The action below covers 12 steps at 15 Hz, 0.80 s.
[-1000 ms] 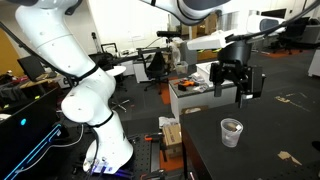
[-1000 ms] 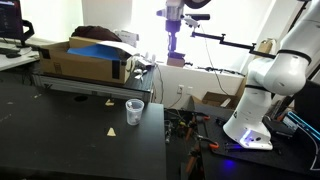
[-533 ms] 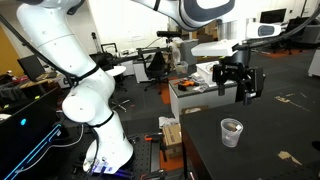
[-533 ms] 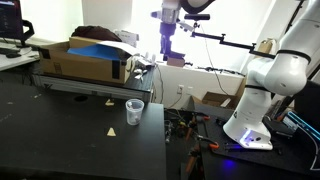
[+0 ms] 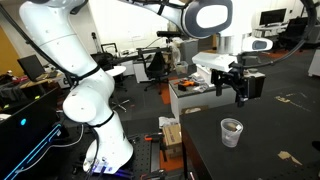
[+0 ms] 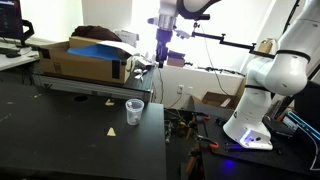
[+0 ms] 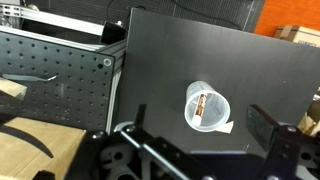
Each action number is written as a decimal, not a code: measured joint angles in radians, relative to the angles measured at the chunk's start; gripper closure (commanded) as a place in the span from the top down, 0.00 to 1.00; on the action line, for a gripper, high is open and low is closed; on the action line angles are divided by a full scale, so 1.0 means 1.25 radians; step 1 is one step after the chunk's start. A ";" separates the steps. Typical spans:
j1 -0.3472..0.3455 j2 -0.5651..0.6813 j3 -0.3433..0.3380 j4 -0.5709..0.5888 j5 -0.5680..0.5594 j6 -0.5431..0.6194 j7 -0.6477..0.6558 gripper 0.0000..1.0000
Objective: Remove the marker from the cup and put it on the table
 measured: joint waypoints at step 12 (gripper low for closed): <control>0.027 0.057 0.044 -0.042 0.132 0.184 0.001 1.00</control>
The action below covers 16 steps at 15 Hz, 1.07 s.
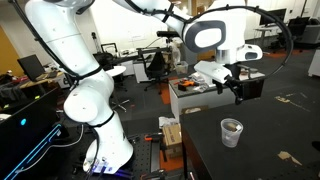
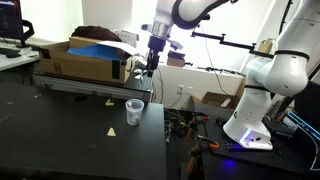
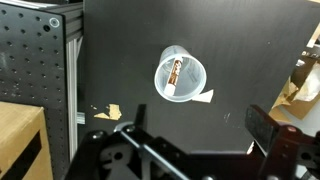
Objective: Remove the marker from the cup and put it on the table
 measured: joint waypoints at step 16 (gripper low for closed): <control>-0.007 0.144 0.020 0.044 0.020 0.144 0.140 1.00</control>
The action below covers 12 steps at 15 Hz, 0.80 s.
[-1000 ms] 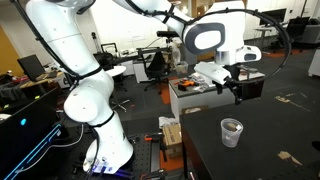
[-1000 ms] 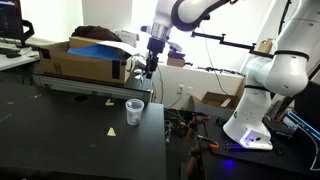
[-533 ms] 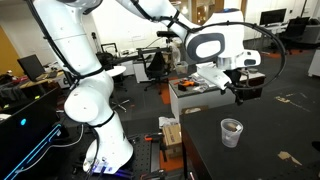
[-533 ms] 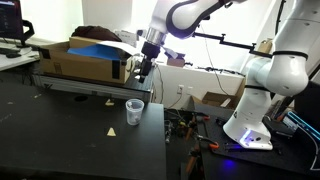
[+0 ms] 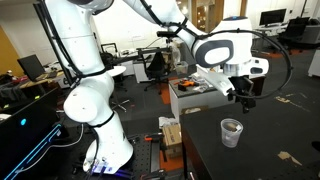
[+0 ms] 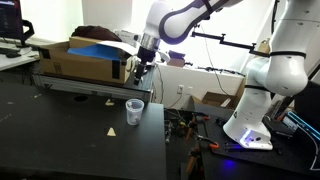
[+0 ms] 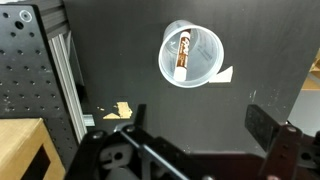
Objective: Remove the marker from the cup and put it on the table
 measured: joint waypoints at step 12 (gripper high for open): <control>-0.001 0.010 0.012 -0.006 0.048 0.000 0.005 1.00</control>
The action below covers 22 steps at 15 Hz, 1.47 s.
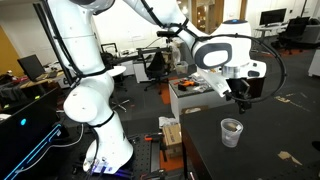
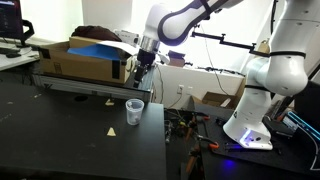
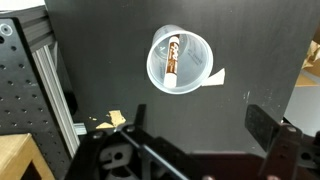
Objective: Remove the marker from the cup and put it on the table
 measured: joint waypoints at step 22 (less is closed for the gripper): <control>0.000 0.154 0.008 0.001 -0.093 0.107 0.071 0.76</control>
